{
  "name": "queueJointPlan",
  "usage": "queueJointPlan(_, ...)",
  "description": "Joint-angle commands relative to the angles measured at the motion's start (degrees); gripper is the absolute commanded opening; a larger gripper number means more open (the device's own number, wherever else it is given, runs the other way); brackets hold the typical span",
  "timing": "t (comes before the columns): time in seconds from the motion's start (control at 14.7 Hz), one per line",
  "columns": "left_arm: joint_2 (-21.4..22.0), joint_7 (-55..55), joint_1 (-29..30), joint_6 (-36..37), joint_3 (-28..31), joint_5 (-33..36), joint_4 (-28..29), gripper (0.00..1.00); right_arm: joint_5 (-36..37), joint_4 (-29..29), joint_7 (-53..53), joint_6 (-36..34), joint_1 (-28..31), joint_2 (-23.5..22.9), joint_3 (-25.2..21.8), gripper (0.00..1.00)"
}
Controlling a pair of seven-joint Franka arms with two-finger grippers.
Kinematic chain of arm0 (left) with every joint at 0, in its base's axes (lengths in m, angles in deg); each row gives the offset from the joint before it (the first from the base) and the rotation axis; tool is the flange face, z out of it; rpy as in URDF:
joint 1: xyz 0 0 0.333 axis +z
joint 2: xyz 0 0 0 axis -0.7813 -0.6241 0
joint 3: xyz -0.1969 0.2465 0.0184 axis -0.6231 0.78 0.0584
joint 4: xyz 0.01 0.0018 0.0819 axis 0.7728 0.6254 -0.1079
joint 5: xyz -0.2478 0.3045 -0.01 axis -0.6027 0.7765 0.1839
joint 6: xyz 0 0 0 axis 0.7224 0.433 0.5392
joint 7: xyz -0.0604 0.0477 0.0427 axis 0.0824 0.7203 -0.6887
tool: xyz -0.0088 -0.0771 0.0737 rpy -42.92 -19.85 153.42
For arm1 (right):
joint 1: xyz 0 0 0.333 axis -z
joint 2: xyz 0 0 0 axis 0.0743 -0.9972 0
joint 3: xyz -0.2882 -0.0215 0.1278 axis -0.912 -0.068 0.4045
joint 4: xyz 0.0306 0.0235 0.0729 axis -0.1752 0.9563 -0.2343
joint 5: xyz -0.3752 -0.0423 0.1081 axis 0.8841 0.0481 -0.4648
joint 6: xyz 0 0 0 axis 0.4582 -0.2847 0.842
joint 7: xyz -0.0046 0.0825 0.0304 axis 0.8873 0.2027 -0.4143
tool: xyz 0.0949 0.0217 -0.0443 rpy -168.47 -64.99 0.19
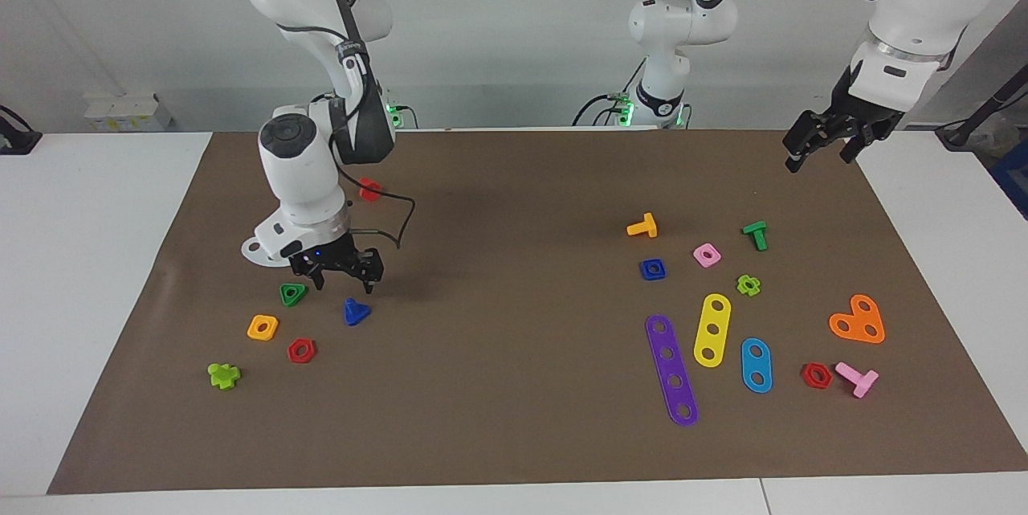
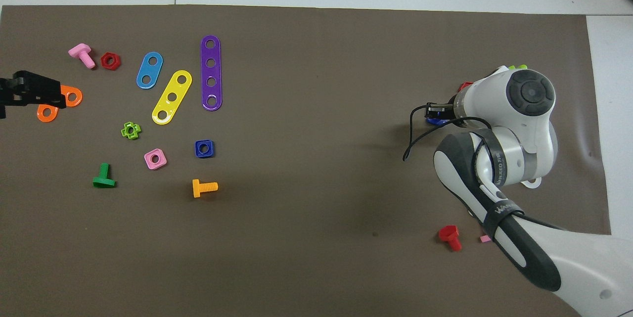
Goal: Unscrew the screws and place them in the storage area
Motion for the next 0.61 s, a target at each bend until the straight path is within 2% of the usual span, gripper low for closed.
queueJointPlan(0.0, 1.72, -0.16, 0.37, -0.64, -0.32, 0.54, 1.98, 1.00, -0.01, -2.06, -1.80, -6.31, 1.15, 4.35, 0.88, 0.98)
queueJointPlan(0.2, 1.72, -0.16, 0.46, -0.55, -0.32, 0.54, 1.98, 1.00, -0.18, -5.48, -2.50, -13.42, 1.14, 7.87, 0.79, 0.98)
queueJointPlan(0.54, 1.72, -0.16, 0.46, -0.64, -0.32, 0.54, 1.98, 1.00, -3.52, -16.82, -9.87, -26.62, 4.39, 8.06, 0.08, 0.98)
